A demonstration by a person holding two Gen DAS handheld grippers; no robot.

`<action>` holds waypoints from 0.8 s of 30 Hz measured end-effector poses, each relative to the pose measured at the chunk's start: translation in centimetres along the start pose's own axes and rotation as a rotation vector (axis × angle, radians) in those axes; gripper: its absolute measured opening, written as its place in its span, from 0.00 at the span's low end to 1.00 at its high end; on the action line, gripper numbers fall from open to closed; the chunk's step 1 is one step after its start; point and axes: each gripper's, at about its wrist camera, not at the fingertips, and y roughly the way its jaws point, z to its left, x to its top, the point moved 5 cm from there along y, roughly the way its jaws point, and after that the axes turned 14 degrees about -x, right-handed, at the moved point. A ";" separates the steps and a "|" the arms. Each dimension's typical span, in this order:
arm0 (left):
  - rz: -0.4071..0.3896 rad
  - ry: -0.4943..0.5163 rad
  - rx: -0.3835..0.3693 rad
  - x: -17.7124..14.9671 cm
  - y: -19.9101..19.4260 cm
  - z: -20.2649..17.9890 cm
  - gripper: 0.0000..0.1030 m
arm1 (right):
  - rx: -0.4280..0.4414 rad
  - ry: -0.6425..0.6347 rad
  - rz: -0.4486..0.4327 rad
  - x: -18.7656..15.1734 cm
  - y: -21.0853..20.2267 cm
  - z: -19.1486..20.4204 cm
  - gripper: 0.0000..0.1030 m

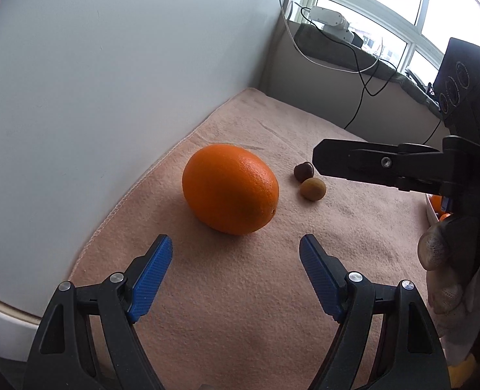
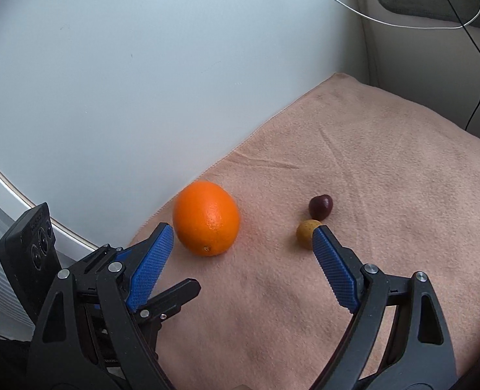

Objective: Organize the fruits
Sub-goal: 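Move both tools away from the plate toward the large orange, then close the right tool on the large oval orange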

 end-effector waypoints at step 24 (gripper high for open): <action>0.000 -0.076 -0.060 0.8 1.8 1.7 0.78 | 0.079 -0.102 0.086 0.8 5.4 4.5 0.73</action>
